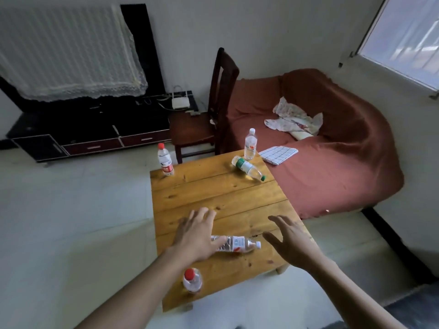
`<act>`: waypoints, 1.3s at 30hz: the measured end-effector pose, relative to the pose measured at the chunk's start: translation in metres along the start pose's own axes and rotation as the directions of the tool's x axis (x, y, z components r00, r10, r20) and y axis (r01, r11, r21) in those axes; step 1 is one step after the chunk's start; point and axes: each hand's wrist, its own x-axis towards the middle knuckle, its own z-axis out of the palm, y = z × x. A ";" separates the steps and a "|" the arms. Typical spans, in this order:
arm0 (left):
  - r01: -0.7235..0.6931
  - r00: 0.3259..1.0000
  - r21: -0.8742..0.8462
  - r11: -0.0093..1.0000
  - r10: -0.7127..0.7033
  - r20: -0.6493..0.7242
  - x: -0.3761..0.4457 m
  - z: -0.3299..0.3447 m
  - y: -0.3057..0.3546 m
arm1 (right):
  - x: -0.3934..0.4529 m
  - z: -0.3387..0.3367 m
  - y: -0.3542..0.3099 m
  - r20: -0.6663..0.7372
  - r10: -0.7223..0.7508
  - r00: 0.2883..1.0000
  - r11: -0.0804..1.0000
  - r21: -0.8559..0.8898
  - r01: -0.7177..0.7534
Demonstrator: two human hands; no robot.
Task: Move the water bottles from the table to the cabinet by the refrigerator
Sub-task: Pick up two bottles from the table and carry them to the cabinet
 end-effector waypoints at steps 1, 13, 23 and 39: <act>-0.007 1.000 0.012 1.000 0.007 -0.012 0.000 -0.001 0.004 | 0.003 -0.003 0.003 0.006 -0.009 1.000 1.000 0.008 0.009; -0.009 0.986 0.012 1.000 0.010 -0.168 0.020 0.008 0.035 | 0.019 -0.027 0.021 -0.014 -0.126 0.992 0.968 -0.221 0.119; 0.228 0.967 0.142 0.963 -0.208 -0.144 0.019 0.043 0.065 | 0.084 -0.006 0.064 0.166 -0.322 0.932 0.920 -0.176 0.350; 0.463 0.883 -0.106 0.880 -0.469 -0.034 0.026 0.174 0.079 | 0.123 0.081 0.122 0.307 -0.452 0.838 0.821 -0.224 0.525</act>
